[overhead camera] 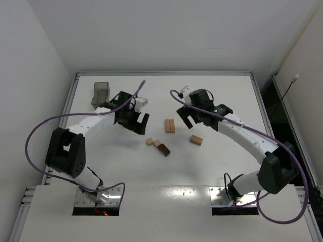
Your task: Build the wood block tower
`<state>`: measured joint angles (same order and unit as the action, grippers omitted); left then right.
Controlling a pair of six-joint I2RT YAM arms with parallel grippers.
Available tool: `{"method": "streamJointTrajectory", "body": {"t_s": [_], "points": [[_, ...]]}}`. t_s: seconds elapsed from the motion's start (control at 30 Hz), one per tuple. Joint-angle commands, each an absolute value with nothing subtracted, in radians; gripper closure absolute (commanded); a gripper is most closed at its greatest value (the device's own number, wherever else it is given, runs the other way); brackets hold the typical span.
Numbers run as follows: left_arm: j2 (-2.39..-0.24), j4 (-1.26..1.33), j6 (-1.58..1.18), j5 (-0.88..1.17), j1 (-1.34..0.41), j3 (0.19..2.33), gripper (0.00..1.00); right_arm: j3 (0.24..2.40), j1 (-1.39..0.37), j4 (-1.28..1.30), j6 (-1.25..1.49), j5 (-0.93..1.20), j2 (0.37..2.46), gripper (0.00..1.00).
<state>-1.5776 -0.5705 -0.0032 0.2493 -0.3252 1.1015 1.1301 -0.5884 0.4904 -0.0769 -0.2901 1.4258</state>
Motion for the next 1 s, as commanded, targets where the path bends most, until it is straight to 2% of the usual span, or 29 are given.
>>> {"method": "streamJointTrajectory", "body": {"t_s": [0.0,0.1,0.2,0.37,0.63,0.97], "points": [[-1.496,-0.604,0.118,0.314,-0.434,1.056,0.04,1.037,-0.491,0.456,-0.225,-0.308,1.373,0.01],[-1.496,-0.604,0.133,0.264,-0.546,1.034,0.09,1.000,-0.414,0.456,-0.225,-0.308,1.326,0.01],[-1.517,-0.580,0.143,0.206,-0.613,1.034,0.18,0.991,-0.359,0.466,-0.190,-0.273,1.293,0.01],[-1.601,-0.562,0.163,0.138,-0.632,1.057,0.24,0.982,-0.255,0.488,-0.175,-0.190,1.270,0.01],[-1.738,-0.499,0.232,0.091,-0.632,1.095,0.32,1.043,-0.192,0.528,-0.156,-0.089,1.290,0.01],[-1.790,-0.476,0.242,0.109,-0.632,1.152,0.34,1.052,-0.163,0.537,-0.147,-0.060,1.341,0.02]]}}
